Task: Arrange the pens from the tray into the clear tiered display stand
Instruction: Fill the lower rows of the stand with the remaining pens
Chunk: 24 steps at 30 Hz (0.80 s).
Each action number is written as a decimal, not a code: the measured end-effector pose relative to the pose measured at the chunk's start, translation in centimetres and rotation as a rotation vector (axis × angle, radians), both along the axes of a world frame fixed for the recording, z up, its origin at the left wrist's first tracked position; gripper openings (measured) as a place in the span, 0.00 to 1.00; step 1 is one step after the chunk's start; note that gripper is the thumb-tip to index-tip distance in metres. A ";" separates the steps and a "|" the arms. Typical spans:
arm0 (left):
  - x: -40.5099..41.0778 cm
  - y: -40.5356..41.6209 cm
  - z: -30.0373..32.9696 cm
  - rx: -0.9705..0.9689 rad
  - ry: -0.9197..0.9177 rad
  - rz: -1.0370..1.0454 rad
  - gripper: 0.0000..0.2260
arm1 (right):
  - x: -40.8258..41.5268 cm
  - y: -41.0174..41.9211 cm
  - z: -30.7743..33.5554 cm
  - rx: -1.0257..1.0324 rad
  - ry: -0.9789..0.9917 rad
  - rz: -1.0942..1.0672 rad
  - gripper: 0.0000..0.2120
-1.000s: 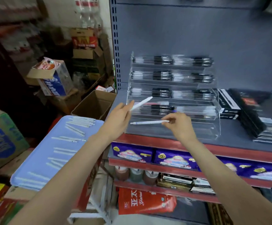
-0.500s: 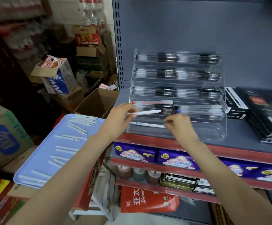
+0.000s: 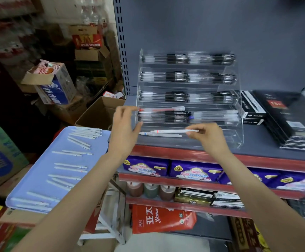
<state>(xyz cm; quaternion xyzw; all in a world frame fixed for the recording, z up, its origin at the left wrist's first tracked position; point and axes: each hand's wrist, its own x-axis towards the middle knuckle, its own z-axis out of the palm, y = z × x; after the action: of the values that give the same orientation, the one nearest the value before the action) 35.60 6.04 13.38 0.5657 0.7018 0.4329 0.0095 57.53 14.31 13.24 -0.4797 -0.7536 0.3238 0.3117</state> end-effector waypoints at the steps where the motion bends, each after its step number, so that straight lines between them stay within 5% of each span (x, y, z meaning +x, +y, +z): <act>1: -0.4 -0.1 -0.2 -0.010 -0.028 0.053 0.18 | 0.0 0.1 -0.1 0.021 -0.081 0.016 0.05; 7: -1.5 -0.2 -0.7 -0.280 -0.192 0.040 0.24 | -2.3 0.7 0.0 0.062 -0.295 0.084 0.10; 13: -1.5 -0.4 -0.7 -0.245 -0.277 0.015 0.15 | -3.9 0.8 0.1 0.043 -0.431 0.014 0.04; 24: -2.2 -0.5 -1.1 -0.246 -0.352 -0.038 0.15 | -5.0 0.6 0.7 0.108 -0.623 -0.002 0.05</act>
<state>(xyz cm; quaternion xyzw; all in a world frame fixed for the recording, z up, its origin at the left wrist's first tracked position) 33.38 5.51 12.31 0.4888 0.7262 0.4359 0.2091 52.58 14.95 13.93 -0.5392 -0.8285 0.1205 0.0915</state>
